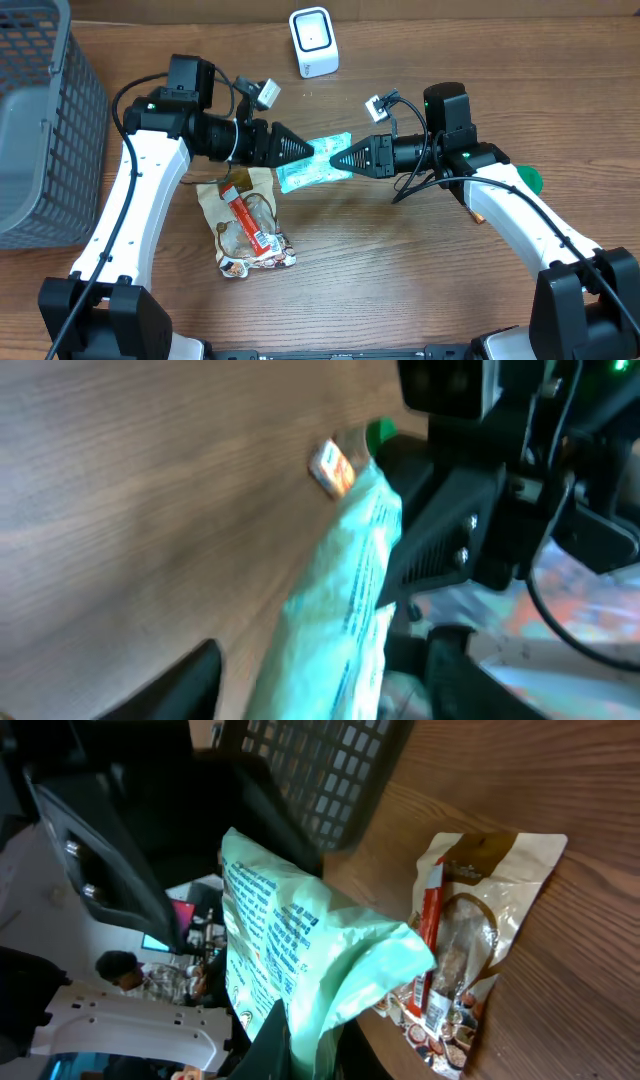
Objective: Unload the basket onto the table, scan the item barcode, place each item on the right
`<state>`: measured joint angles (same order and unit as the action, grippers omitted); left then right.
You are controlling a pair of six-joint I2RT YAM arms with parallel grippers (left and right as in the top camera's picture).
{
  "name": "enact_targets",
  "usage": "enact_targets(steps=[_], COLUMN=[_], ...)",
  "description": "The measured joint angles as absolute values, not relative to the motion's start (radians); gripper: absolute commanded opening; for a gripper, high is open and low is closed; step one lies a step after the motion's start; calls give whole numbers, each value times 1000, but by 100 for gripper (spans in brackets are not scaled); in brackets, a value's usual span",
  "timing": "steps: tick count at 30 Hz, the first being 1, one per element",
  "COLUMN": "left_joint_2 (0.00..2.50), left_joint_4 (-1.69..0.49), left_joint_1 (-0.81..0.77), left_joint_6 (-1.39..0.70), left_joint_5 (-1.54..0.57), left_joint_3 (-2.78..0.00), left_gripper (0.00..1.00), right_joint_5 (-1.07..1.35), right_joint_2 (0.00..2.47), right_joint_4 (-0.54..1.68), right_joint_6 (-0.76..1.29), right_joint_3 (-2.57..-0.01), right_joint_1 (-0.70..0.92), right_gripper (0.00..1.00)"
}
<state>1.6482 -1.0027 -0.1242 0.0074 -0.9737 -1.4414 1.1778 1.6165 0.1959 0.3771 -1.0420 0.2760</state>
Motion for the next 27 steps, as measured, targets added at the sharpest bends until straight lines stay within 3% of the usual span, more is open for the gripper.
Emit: enact_targets(steps=[2,3,6,12,21,27], left_joint_2=[1648,1648,1648,1648,1648,1648], left_joint_4=[-942,-917,-828,-685,-680,-682], left_joint_1=[-124,-123,-115,-65,9,18], left_joint_6=[8,9,-1,-61,-88,-98], left_joint_5=[-970,-967,-941,-723,-124,82], left_joint_3=[-1441,-1440,-1440,-1441,-1440,-1440], left_gripper=[80,92,99,100,100,100], right_joint_5=[1172,1169,1164,1159,1084,991], right_joint_2=[1617,1617,1617,1617,1617,1617], right_joint_4=[196,196,196,202,221,230], right_joint_6=[374,374,372,372,337,261], right_joint_3=[-1042,-1042,-1042,-1042,-1041,-1041], right_joint_1=[276,276,276,276,277,282], right_gripper=[4,4,4,4,4,4])
